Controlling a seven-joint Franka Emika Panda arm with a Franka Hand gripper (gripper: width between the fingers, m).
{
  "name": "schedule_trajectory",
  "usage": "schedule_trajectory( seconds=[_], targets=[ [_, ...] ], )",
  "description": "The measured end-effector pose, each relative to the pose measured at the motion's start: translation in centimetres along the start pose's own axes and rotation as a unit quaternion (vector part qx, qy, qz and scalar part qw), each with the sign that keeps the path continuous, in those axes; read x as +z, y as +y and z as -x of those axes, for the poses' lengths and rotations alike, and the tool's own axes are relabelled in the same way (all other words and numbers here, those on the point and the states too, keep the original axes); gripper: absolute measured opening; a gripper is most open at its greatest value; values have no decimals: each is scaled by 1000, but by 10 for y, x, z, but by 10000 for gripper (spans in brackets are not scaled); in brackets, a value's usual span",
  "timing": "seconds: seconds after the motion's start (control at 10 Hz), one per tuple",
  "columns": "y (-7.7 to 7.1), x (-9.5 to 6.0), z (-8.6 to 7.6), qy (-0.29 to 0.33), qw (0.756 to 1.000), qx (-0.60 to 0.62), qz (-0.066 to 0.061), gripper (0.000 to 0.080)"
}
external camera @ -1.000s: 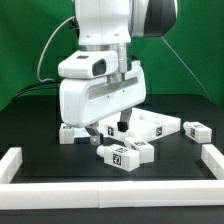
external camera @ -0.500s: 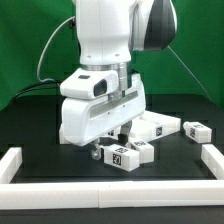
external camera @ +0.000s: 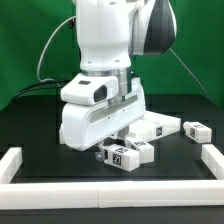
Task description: Assemble one leg
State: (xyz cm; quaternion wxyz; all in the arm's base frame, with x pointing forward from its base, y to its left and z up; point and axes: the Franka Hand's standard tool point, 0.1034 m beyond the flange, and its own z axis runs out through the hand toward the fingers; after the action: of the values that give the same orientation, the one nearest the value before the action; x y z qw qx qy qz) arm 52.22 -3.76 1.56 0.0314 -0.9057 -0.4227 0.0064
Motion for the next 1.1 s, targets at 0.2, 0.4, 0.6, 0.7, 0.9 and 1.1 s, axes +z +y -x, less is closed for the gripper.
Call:
schedule_trajectory(
  seconds=[0.2, 0.4, 0.6, 0.7, 0.9, 1.1],
  targets=[
    [1, -1, 3, 0, 1000, -1, 2, 281],
    [18, -5, 39, -5, 1000, -4, 15, 284],
    [44, -5, 79, -6, 999, 20, 39, 284],
    [58, -6, 95, -6, 998, 39, 42, 284],
    [73, -7, 99, -4, 998, 50, 46, 284],
    [72, -7, 96, -7, 998, 58, 38, 284]
  ],
)
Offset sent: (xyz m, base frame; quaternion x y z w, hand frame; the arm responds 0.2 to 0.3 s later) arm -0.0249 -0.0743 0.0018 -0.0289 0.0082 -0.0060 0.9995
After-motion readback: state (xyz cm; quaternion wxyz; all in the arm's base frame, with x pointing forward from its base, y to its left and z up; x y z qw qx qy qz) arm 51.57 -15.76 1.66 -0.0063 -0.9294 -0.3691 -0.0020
